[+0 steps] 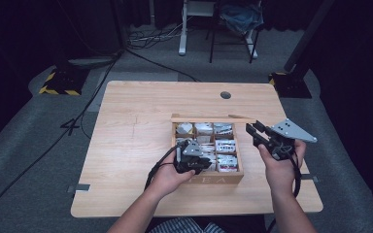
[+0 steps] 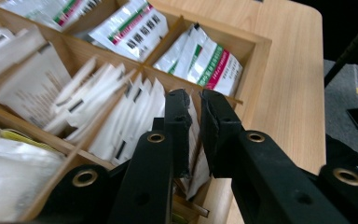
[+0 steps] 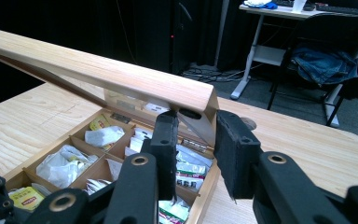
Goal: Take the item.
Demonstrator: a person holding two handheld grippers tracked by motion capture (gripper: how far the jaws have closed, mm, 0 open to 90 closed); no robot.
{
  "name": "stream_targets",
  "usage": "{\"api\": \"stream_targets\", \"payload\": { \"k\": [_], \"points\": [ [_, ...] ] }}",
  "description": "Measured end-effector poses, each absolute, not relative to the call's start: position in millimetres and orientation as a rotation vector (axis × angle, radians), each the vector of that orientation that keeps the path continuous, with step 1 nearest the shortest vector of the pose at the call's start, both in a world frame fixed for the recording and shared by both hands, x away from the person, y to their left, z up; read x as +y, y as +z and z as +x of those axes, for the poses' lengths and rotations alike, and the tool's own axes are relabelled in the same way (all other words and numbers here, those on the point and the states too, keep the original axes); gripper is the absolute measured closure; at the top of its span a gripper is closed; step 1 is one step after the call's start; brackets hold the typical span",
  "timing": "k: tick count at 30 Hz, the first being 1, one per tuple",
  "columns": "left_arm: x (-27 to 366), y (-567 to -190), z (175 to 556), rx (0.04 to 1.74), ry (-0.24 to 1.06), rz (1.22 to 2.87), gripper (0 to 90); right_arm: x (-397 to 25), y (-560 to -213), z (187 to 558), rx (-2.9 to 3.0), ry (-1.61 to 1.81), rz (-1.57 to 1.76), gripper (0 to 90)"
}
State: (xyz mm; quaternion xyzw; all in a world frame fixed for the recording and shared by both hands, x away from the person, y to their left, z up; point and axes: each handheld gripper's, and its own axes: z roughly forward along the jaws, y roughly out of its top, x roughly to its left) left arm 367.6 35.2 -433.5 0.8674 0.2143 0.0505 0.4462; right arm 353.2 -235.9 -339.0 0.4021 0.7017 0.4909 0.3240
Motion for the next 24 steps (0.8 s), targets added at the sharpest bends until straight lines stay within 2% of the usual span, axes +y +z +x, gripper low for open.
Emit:
{"api": "stream_targets", "payload": {
  "k": [24],
  "points": [
    [26, -448, 377, 0.573, 0.002, 2.232, 81.7, -235, -340, 353, 1.843, 1.278, 1.054, 69.0]
  ]
}}
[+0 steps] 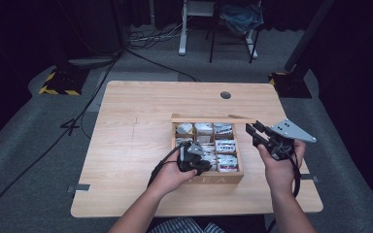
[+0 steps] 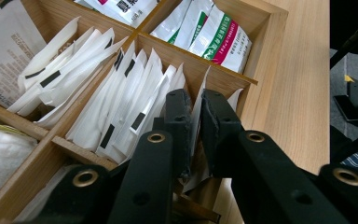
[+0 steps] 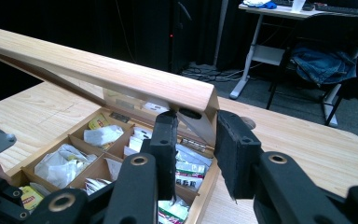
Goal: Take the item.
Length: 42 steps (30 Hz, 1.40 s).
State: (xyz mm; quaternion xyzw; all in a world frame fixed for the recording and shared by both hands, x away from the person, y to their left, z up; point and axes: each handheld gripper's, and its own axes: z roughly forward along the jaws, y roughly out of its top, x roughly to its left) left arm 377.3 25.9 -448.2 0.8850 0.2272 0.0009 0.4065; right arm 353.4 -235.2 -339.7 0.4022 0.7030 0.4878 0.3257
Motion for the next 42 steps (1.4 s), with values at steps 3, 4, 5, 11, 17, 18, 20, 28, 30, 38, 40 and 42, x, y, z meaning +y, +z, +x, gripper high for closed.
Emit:
{"api": "stream_targets", "payload": {
  "k": [3, 4, 5, 11, 17, 18, 20, 28, 30, 38, 40, 42],
  "points": [
    [25, -448, 377, 0.578, -0.014, 2.233, 87.7, -235, -340, 354, 1.841, 1.279, 1.055, 68.9],
    [25, -448, 377, 0.574, -0.005, 2.235, 88.1, -235, -340, 354, 1.844, 1.279, 1.056, 68.8],
    [25, -448, 377, 0.572, -0.004, 2.236, 88.7, -235, -340, 354, 1.844, 1.279, 1.056, 68.8],
    [31, -441, 375, 0.557, 0.034, 2.195, 89.1, -235, -340, 354, 1.844, 1.279, 1.056, 68.8],
    [39, -431, 372, 0.538, 0.066, 2.135, 89.2, -235, -341, 354, 1.842, 1.279, 1.056, 68.8],
    [40, -429, 371, 0.537, 0.076, 2.124, 89.1, -235, -341, 354, 1.841, 1.277, 1.055, 68.8],
    [43, -426, 371, 0.529, 0.096, 2.100, 89.2, -235, -341, 354, 1.841, 1.278, 1.056, 68.9],
    [52, -416, 368, 0.535, 0.116, 2.034, 89.2, -235, -341, 354, 1.842, 1.281, 1.057, 68.8],
    [55, -412, 367, 0.528, 0.127, 2.021, 89.2, -235, -341, 354, 1.842, 1.282, 1.057, 68.8],
    [68, -402, 363, 0.523, 0.134, 1.986, 89.2, -235, -341, 354, 1.845, 1.283, 1.058, 68.8],
    [71, -399, 362, 0.529, 0.137, 1.977, 89.1, -235, -341, 354, 1.846, 1.283, 1.057, 68.8],
    [75, -396, 360, 0.529, 0.138, 1.966, 89.2, -236, -341, 354, 1.848, 1.282, 1.057, 68.8]
  ]
}}
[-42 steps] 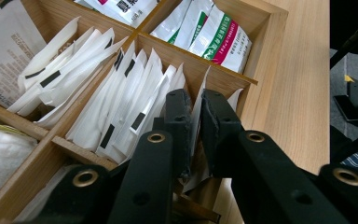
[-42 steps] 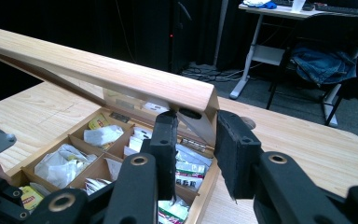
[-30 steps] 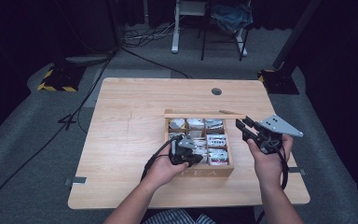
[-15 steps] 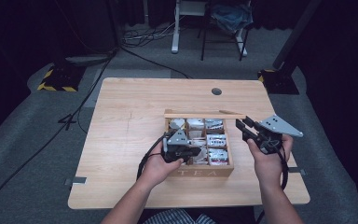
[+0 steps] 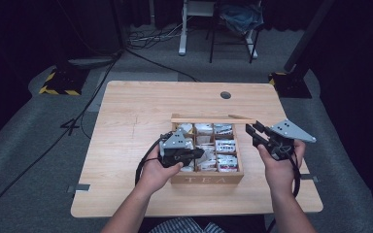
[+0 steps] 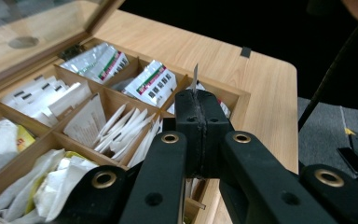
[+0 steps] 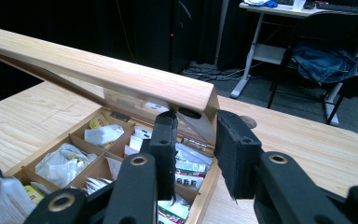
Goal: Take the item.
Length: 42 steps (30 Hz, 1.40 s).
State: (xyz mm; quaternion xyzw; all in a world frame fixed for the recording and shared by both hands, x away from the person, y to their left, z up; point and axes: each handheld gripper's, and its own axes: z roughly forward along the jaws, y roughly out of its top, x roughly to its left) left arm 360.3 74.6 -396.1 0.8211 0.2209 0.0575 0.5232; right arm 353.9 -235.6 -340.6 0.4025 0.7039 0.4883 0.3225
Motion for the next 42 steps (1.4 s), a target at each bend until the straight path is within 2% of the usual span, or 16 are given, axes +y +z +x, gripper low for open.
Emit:
{"api": "stream_targets", "payload": {
  "k": [30, 42],
  "points": [
    [116, -375, 348, 0.523, 0.189, 1.943, 89.2, -236, -341, 354, 1.845, 1.285, 1.057, 68.8],
    [148, -375, 345, 0.565, 0.180, 1.932, 89.1, -236, -341, 353, 1.845, 1.284, 1.059, 68.8]
  ]
}}
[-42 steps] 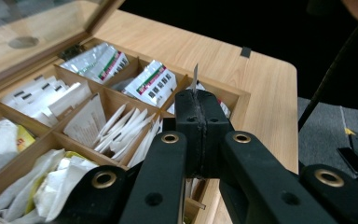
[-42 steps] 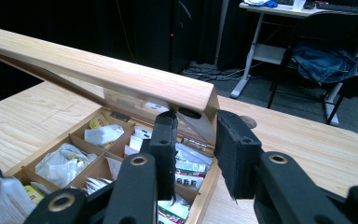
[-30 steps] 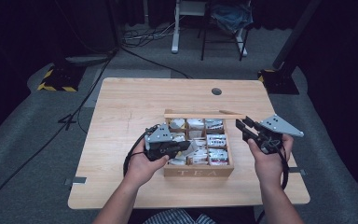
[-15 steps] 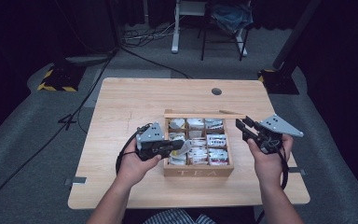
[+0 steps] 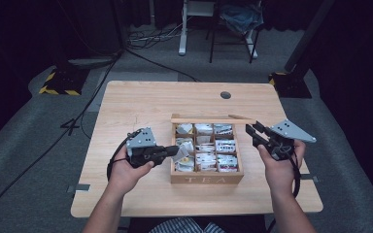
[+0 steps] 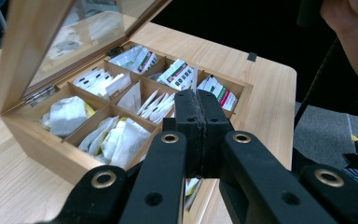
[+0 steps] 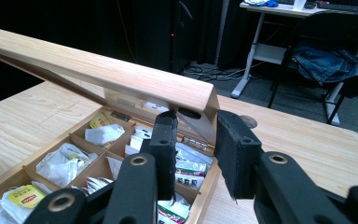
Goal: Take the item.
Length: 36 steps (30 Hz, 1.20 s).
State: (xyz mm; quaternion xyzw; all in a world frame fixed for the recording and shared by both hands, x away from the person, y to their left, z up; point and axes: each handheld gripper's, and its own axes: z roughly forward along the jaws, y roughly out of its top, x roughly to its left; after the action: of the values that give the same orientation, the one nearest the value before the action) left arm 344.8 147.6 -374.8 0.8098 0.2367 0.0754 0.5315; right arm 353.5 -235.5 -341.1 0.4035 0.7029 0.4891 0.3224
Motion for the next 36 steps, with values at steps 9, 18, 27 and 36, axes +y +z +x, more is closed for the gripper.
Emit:
{"api": "stream_targets", "payload": {
  "k": [9, 18, 27, 36],
  "points": [
    [169, -375, 346, 0.604, 0.173, 1.950, 89.1, -236, -341, 353, 1.850, 1.286, 1.058, 68.8],
    [191, -380, 350, 0.664, 0.192, 1.965, 89.1, -236, -341, 353, 1.852, 1.289, 1.058, 68.8],
    [203, -393, 360, 0.751, 0.214, 2.006, 89.1, -237, -341, 354, 1.854, 1.290, 1.057, 68.8],
    [211, -407, 371, 0.857, 0.273, 2.021, 89.1, -237, -342, 354, 1.852, 1.293, 1.056, 68.8]
  ]
}}
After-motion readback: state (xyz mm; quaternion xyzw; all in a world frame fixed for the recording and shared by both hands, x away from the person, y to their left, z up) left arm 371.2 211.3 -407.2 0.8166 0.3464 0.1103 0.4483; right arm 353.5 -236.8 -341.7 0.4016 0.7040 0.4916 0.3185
